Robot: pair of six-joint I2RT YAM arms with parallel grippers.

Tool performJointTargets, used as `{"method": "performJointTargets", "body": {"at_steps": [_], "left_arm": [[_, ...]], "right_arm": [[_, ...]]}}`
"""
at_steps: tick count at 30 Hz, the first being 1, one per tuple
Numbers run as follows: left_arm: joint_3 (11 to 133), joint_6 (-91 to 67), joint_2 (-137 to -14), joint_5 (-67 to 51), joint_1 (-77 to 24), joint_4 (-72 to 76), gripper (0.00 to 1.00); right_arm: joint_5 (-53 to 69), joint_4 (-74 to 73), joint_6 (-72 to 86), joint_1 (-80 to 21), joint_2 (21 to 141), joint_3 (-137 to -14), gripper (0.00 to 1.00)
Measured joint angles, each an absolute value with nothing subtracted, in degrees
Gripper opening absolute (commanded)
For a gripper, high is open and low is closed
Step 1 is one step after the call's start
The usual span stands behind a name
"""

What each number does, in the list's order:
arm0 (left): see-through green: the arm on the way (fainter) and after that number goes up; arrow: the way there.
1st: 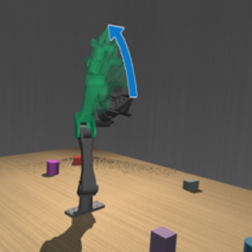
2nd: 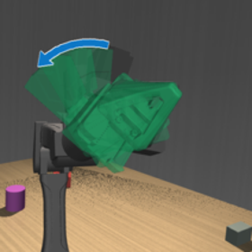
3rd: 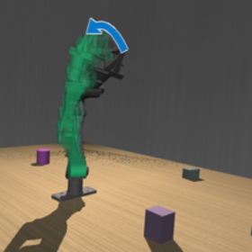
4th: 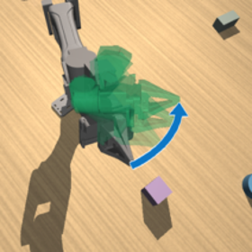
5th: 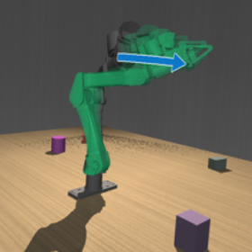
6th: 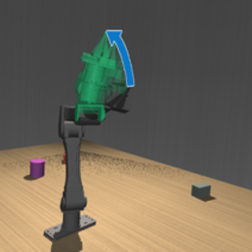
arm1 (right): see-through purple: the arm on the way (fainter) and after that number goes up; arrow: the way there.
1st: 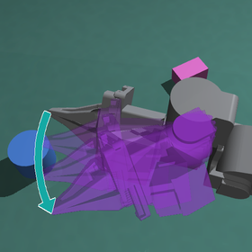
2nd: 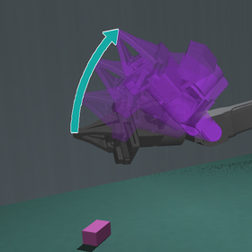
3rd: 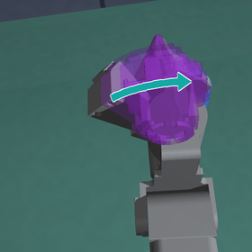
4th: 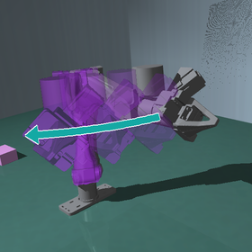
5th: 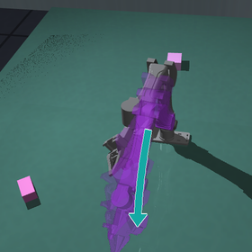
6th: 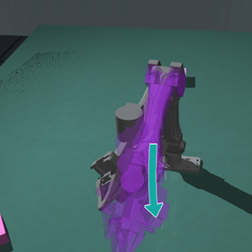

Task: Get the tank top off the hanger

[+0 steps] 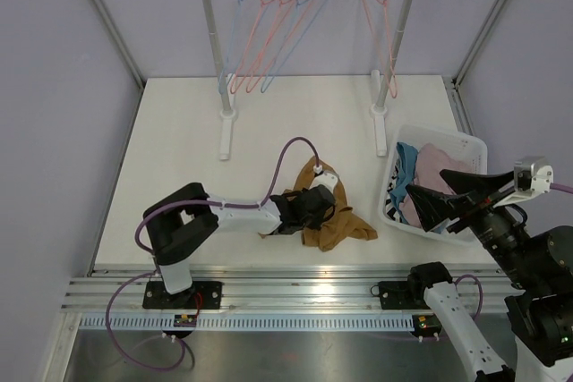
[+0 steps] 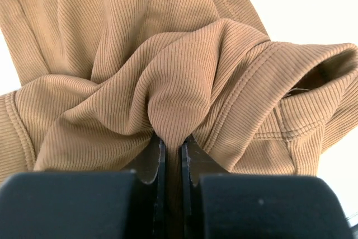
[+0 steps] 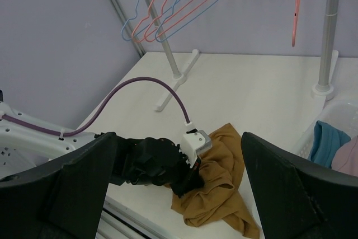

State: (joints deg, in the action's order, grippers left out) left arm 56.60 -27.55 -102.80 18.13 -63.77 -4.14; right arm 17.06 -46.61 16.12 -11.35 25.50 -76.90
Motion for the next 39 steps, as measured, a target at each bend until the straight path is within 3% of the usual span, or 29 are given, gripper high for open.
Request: {"method": "performJointTargets", "body": {"at_steps": [10, 17, 26, 34, 39], "left_arm": [[56.55, -26.33, -86.11, 22.00, -67.07, -8.05, 0.00], [72.90, -21.45, -85.21, 20.64, -69.12, -10.37, 0.00], [98.59, -17.37, -99.35, 13.89, -70.98, -11.57, 0.00], [124.97, -15.22, -120.86, 9.15, -71.11, -10.46, 0.00], [134.85, -17.85, -135.48, 7.05, -70.17, -9.37, 0.00]], "right_arm": [[14.09, -48.36, 16.16, -11.35, 24.53, -77.60, 0.99], [10.44, -49.04, 16.34, -11.35, 21.58, -79.24, 1.00], [3.95, -48.05, 18.48, -11.35, 17.93, -82.41, 0.99], [2.09, -47.90, 20.23, -11.35, 16.38, -85.93, 0.99], [2.57, -48.93, 20.86, -11.35, 16.27, -86.70, 1.00]]}}
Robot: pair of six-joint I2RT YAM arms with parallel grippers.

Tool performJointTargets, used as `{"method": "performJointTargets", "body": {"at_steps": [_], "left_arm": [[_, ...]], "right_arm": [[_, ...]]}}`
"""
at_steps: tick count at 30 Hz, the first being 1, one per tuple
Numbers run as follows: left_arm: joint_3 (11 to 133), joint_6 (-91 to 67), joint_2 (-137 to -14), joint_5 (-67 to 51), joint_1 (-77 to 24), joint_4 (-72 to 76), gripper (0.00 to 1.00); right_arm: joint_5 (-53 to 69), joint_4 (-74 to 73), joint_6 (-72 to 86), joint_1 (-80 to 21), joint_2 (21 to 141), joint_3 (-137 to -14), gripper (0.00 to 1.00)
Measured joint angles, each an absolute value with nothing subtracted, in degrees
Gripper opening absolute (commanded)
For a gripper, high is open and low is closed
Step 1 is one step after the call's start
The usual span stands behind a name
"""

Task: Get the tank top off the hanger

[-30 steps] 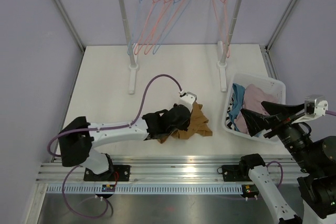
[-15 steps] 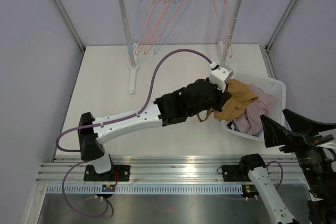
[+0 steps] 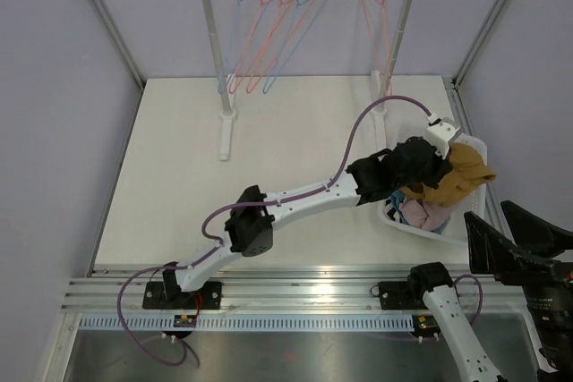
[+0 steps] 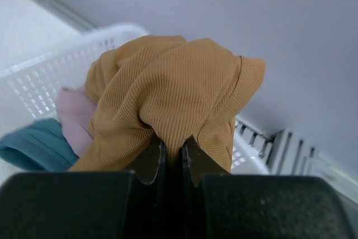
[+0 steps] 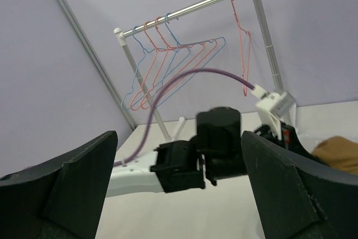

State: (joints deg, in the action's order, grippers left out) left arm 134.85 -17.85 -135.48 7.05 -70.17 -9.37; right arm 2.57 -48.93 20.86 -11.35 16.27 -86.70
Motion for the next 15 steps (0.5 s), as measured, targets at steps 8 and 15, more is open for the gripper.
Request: {"method": "performJointTargets", "body": {"at_steps": [8, 15], "left_arm": [[137.25, -27.94, -148.90, -0.69, -65.28, -12.38, 0.05], [137.86, -28.40, -147.13, -5.23, -64.53, -14.44, 0.53]], "right_arm": [[2.68, -50.94, 21.02, -11.35, 15.75, -86.30, 0.99], [3.14, -51.77, 22.00, -11.35, 15.64, -84.58, 0.99]]}}
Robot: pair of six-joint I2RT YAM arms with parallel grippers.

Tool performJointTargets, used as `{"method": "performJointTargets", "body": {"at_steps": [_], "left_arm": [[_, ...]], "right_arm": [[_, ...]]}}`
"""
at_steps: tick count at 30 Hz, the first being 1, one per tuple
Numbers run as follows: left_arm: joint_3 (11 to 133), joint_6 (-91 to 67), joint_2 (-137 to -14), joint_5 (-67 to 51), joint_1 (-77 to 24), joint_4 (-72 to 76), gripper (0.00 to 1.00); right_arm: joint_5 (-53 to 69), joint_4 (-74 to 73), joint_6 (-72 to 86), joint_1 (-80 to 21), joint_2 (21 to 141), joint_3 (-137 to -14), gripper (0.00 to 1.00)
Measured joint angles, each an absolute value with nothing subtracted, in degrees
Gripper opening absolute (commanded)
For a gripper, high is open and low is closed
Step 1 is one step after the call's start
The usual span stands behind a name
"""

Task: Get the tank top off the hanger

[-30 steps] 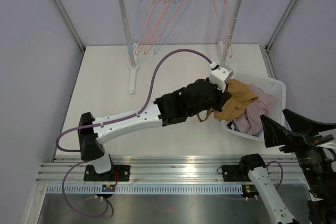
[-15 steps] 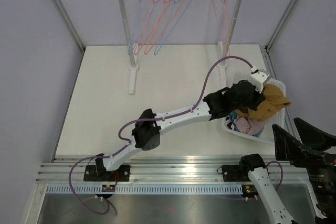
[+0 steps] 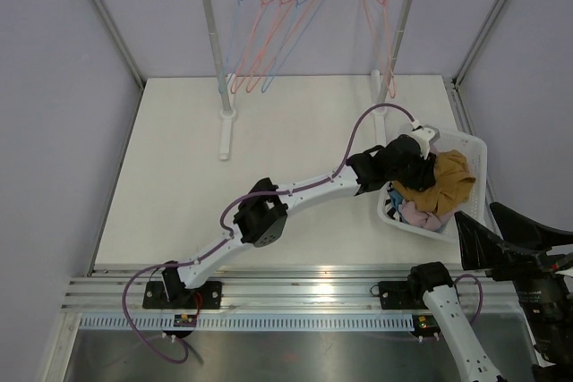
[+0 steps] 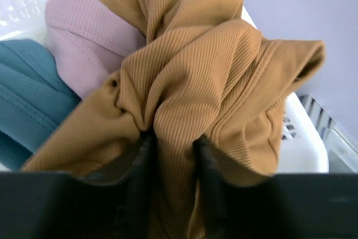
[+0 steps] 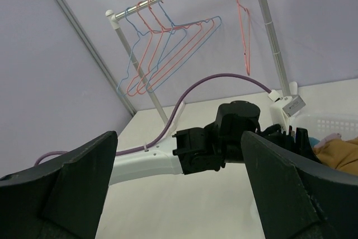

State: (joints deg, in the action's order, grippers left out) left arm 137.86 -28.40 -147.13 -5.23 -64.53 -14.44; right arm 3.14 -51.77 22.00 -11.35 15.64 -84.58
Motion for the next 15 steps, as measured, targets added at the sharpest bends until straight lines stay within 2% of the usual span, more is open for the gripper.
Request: {"method": "performJointTargets", "body": {"at_steps": [2, 4, 10, 15], "left_arm": [[136.29, -27.92, -145.32, -5.61, -64.53, -15.18, 0.69], [134.72, -27.14, -142.56, -5.91, -64.53, -16.69, 0.99], [130.13, -24.80, -131.02, -5.98, -64.27, -17.69, 0.99], [118.30, -22.90, -113.86, 0.47, -62.46, -17.28, 0.99]], "right_arm": [[3.14, -52.21, 22.20, -11.35, 15.64, -84.58, 1.00], [3.11, -52.49, 22.20, -11.35, 15.73, -84.60, 1.00], [3.09, -53.54, 21.12, -11.35, 17.89, -85.17, 1.00], [2.35, -55.09, 19.27, -11.35, 21.39, -84.79, 0.99]]}}
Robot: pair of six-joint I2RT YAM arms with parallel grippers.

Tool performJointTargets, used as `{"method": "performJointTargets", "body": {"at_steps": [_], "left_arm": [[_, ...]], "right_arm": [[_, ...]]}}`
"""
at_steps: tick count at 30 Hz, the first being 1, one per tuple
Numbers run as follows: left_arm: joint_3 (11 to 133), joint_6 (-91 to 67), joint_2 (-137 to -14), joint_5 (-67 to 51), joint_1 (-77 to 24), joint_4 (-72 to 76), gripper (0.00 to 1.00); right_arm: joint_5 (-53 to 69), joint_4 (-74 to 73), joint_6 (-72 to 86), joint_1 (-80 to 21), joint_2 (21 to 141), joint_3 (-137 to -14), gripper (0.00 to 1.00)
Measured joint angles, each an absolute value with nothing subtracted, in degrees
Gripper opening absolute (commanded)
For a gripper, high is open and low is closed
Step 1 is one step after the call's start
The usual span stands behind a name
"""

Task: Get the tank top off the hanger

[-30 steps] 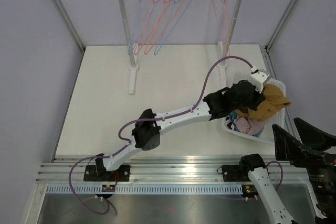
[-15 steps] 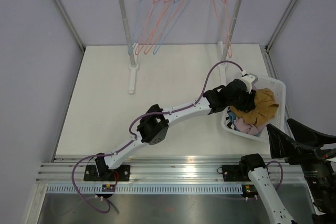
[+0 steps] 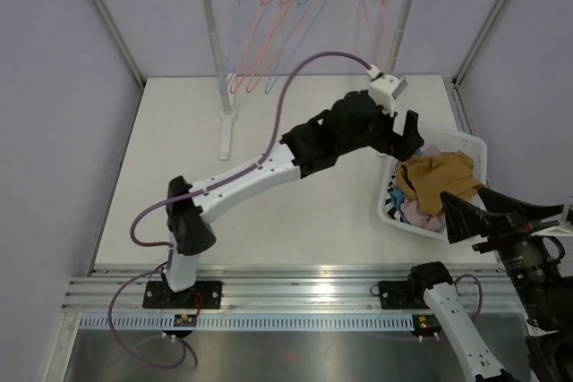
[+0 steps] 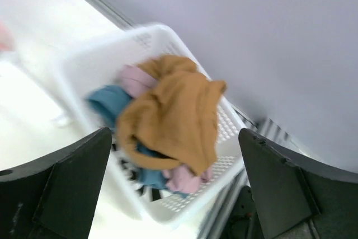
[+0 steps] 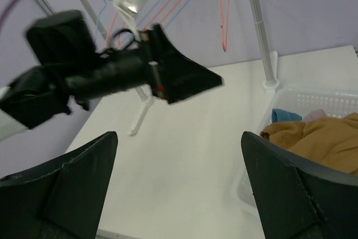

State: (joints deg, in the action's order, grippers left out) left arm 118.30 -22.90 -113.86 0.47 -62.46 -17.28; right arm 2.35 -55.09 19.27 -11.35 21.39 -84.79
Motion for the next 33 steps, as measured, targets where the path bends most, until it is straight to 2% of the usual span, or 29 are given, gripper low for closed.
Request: {"method": "performJointTargets", "body": {"at_steps": [9, 14, 18, 23, 27, 33], "left_arm": [[94.15, -20.18, -84.09, 24.77, -53.17, -25.96, 0.99], [88.20, -19.55, -70.02, 34.26, -48.29, -35.07, 0.99], [83.68, -19.81, -59.24, 38.11, -40.60, -40.77, 0.99], [76.62, -19.92, -46.06, 37.85, -32.99, -48.21, 0.99], [71.55, -19.94, -36.51, 36.73, -31.81, -54.76, 0.99], [70.28, -19.51, -28.38, 35.79, -31.75, -63.37, 0.99]], "right_arm": [[-4.19, -58.35, 13.69, -11.35, 26.85, -77.84, 0.99], [-8.73, -59.96, 10.98, -11.35, 32.82, -75.72, 0.99], [-12.51, -60.05, 9.72, -11.35, 36.42, -73.28, 0.99], [-13.65, -60.58, 9.06, -11.35, 34.87, -72.34, 0.99], [-12.78, -61.08, 8.45, -11.35, 30.87, -72.84, 0.99], [-10.85, -62.83, 5.80, -11.35, 28.12, -73.49, 1.00]]}}
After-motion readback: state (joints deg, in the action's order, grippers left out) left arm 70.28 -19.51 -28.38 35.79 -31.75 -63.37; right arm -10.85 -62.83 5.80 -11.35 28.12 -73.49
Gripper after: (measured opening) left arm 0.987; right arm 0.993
